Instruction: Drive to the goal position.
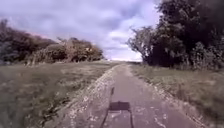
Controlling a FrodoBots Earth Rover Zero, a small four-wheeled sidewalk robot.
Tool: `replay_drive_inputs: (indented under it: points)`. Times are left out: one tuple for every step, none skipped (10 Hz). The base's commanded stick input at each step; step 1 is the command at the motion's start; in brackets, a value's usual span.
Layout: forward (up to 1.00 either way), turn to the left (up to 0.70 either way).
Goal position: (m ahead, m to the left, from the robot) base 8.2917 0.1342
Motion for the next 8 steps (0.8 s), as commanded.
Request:
replay_drive_inputs:
  points:
    - [1.00, 0.00]
    - [1.00, 0.00]
    - [1.00, 0.00]
    - [1.00, 0.00]
    - [1.00, 0.00]
    - [1.00, 0.00]
    - [1.00, 0.00]
    - [1.00, 0.00]
